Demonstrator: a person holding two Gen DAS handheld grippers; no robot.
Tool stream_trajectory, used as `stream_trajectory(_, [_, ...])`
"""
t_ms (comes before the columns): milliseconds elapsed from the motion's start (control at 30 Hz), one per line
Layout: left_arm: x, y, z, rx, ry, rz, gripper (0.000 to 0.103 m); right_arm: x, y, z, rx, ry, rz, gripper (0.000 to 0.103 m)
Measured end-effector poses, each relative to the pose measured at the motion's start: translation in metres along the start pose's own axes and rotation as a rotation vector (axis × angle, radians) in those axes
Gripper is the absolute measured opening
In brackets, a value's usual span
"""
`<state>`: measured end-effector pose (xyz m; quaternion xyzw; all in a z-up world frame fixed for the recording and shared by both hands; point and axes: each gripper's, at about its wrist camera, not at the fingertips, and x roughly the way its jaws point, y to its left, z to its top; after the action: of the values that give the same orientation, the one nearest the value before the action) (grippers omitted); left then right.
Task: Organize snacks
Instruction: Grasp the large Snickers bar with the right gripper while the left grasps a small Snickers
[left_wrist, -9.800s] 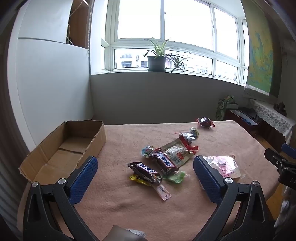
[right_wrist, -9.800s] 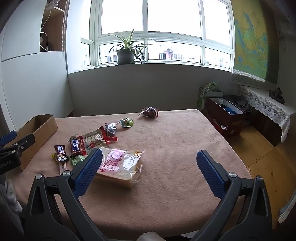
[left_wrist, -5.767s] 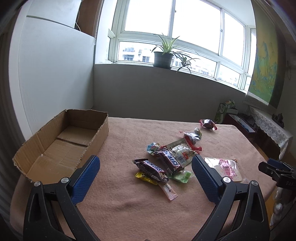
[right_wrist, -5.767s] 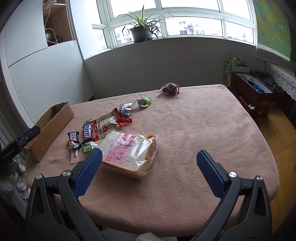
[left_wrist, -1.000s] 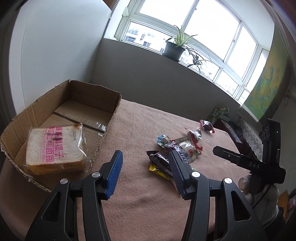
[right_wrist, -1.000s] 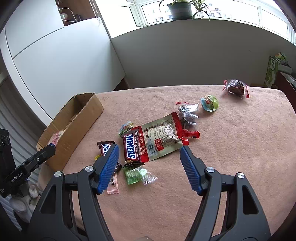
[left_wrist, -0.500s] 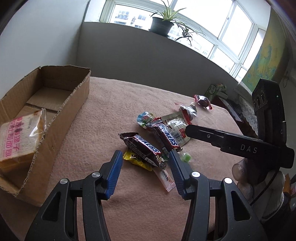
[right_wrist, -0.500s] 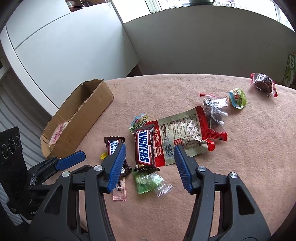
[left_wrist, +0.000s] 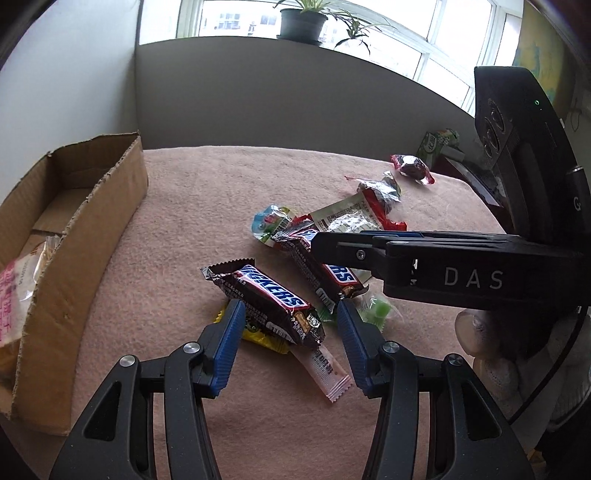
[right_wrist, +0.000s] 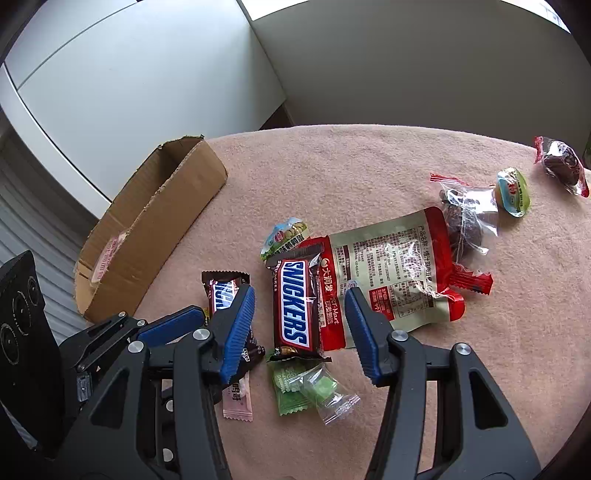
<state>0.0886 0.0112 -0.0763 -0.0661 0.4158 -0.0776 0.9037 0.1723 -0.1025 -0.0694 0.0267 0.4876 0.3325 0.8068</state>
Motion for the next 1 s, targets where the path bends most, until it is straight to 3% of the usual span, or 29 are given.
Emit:
stream_trajectory(267, [0.009, 0.012, 0.000, -0.018, 0.013, 0.037, 0.051, 0.010, 0.009, -0.001, -0.050, 0.018, -0.041, 0.051])
stream_trajectory(600, [0.008, 0.026, 0.001, -0.057, 0.018, 0.044, 0.051, 0.010, 0.011, -0.003, -0.089, 0.031, -0.088, 0.029])
stream_trajectory(733, [0.010, 0.026, 0.002, -0.063, 0.020, 0.059, 0.051, 0.005, 0.004, -0.004, -0.061, 0.023, -0.065, 0.029])
stream_trajectory(833, [0.008, 0.027, 0.004, -0.078, 0.008, 0.071, 0.064, 0.003, 0.000, -0.005, -0.039, 0.013, -0.057, 0.029])
stream_trajectory(1000, [0.012, 0.028, 0.011, -0.088, 0.013, 0.078, 0.064, -0.003, -0.004, -0.004, -0.034, -0.001, -0.080, 0.029])
